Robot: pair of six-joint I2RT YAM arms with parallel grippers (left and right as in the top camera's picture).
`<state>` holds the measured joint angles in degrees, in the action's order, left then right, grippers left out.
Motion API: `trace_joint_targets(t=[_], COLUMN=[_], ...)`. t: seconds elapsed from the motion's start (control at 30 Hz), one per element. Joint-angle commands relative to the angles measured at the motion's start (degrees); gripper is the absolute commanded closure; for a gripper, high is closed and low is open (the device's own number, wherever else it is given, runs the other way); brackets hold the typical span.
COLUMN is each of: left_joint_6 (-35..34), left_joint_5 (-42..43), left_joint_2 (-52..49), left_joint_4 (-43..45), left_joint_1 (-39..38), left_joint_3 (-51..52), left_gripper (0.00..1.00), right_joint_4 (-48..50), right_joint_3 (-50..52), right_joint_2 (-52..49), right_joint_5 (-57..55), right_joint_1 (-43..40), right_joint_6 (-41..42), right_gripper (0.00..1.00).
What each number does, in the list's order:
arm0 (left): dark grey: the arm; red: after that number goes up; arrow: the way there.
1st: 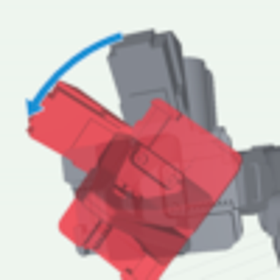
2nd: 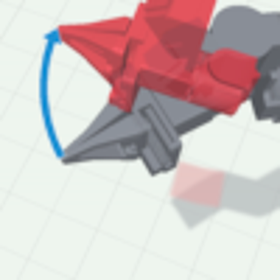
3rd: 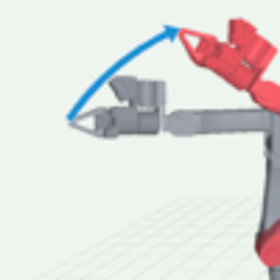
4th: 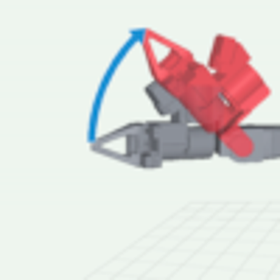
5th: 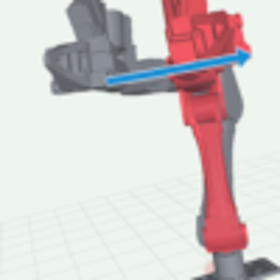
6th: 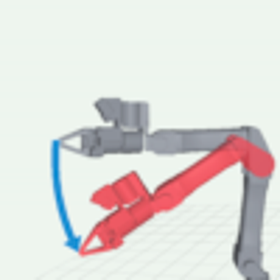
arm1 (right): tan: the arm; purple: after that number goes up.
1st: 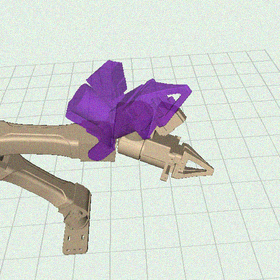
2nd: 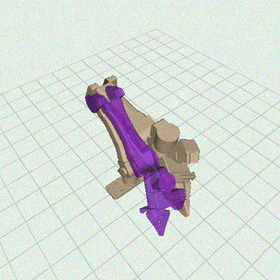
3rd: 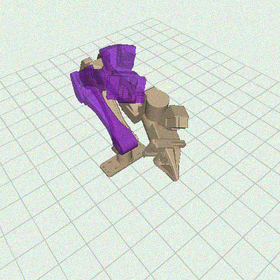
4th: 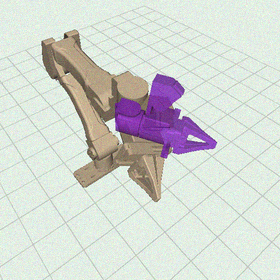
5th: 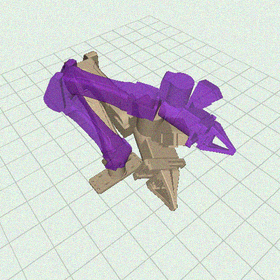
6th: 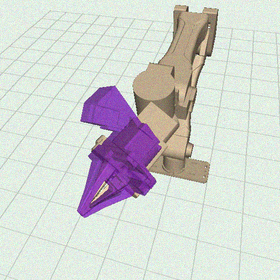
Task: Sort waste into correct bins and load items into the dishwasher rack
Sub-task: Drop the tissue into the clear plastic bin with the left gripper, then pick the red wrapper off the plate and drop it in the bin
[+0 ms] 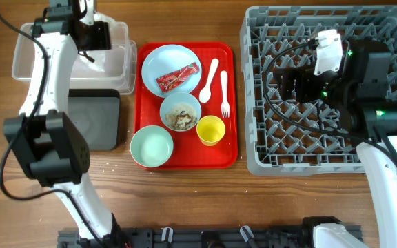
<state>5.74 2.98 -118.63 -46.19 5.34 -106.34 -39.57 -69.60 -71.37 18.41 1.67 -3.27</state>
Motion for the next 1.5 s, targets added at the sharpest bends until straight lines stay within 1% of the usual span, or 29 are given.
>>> trace_joint_targets(t=[0.0,0.17,0.27,0.33,0.4,0.47,0.53,0.63,0.83,1.07,1.17,1.27,1.43,1.47], left_joint_6=[1.53,1.55,1.77,6.6,7.58,7.87,10.21,10.8,12.13,13.38,13.38,13.35,13.33,13.33], left_joint_5=[-0.52,-0.13,3.61,8.33,10.4,10.45,10.1,6.97,6.99,6.99,6.99,7.02,7.02,7.02], left_joint_2=[-1.18,0.66,4.63,6.43,6.49,5.53,3.34,-1.14,-8.68,-15.23,-16.35,-17.05,-18.97,-19.37], left_joint_4=[1.03,0.28,-1.68,-3.65,-4.48,-4.96,-5.33,-5.14,-4.94,-2.8,-2.21,-2.01,-2.16,-2.25], left_joint_1=[1.31,1.01,-1.25,-4.04,-6.73,-9.55,-12.81,-16.52,-19.39,-20.41,-20.41,-20.41,-20.72,-20.85], left_joint_3=[-0.55,-0.61,-0.61,-0.61,-0.61,-0.59,-0.59,-0.59,-0.59,-0.59,-0.52,-0.48,-0.48,-0.48], left_gripper=[0.0,0.0,0.0,0.0,0.0,0.0,0.0,0.0,0.02,0.04,0.06,0.12,0.26,0.32], right_joint_4=[-0.5,-0.5,-0.48,-0.52,-0.68,-0.81,-0.81,-1.25,-1.66,-1.75,-1.84,-1.84,-1.86,-1.86], right_joint_3=[-1.27,-1.27,-1.27,-1.27,-1.27,-1.27,-1.27,-1.27,-1.27,-1.27,-1.27,-1.27,-1.27,-1.27], right_joint_2=[-0.55,-0.55,-0.55,-0.55,-0.55,-0.55,-0.55,-0.55,-0.55,-0.55,-0.55,-0.55,-0.55,-0.55], right_joint_5=[0.98,0.98,0.98,0.98,0.98,0.98,0.98,0.98,0.98,0.98,0.98,0.98,0.98,0.98], right_joint_1=[0.02,0.02,0.02,0.02,0.02,0.02,0.02,0.02,0.02,0.02,0.02,0.02,0.02,0.02], right_joint_6=[0.44,0.44,0.44,0.42,0.44,0.42,0.44,0.44,0.44,0.42,0.42,0.44,0.42,0.42], right_gripper=[0.0,0.0,0.0,0.0,0.0,0.0,0.0,0.0,0.01,0.0,0.0,0.0,0.0,0.0])
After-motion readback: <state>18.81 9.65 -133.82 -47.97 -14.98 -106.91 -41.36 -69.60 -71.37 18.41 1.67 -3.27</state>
